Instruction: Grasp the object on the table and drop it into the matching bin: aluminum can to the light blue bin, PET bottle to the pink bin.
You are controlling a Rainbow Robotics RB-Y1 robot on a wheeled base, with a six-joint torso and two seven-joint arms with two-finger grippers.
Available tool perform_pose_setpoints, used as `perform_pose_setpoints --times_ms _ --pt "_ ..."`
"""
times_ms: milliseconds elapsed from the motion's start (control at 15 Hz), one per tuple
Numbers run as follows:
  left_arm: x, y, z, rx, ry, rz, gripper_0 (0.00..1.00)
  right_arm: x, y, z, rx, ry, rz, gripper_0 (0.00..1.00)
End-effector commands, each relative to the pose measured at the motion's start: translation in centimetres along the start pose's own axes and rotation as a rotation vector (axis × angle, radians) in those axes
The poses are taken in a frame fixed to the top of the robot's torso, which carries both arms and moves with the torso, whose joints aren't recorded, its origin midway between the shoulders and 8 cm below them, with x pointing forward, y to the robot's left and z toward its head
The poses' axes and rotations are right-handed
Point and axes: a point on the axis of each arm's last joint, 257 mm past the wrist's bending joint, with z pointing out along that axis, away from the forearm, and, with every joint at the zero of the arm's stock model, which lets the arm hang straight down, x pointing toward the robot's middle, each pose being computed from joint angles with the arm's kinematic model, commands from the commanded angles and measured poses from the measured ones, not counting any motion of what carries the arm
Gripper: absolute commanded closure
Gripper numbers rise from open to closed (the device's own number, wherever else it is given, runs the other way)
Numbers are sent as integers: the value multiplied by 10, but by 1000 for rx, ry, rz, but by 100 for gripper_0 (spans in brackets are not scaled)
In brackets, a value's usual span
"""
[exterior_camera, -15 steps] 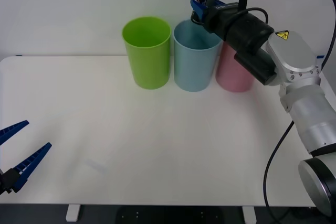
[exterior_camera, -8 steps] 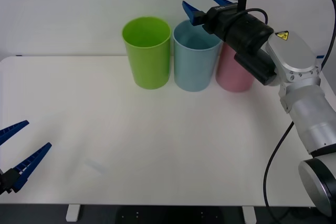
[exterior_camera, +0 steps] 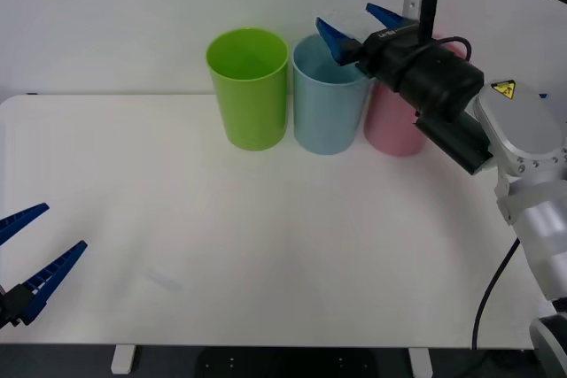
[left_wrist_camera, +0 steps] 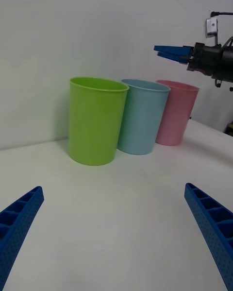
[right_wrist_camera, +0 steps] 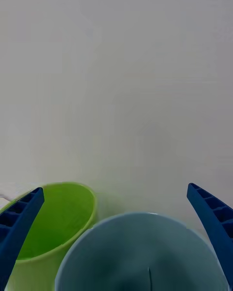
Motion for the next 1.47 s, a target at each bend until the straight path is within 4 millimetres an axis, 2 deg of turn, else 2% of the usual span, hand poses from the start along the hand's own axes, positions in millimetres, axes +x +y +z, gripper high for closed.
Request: perform_pose_setpoints --times_ms 67,267,533,733,1000,1467 --pt "0 0 0 0 0 0 0 4 10 -28 -39 6 -22 0" --pt "0 0 0 0 0 0 0 12 16 -63 -52 14 -40 0" --pt "0 0 0 0 0 0 0 27 35 -123 -98 50 -70 0" --pt "0 0 0 0 0 0 0 42 41 -162 -143 93 -127 0" --pt "0 0 0 0 0 0 0 63 41 -204 -192 153 -178 0" --pt "0 0 0 0 0 0 0 86 48 -267 -221 236 -173 0"
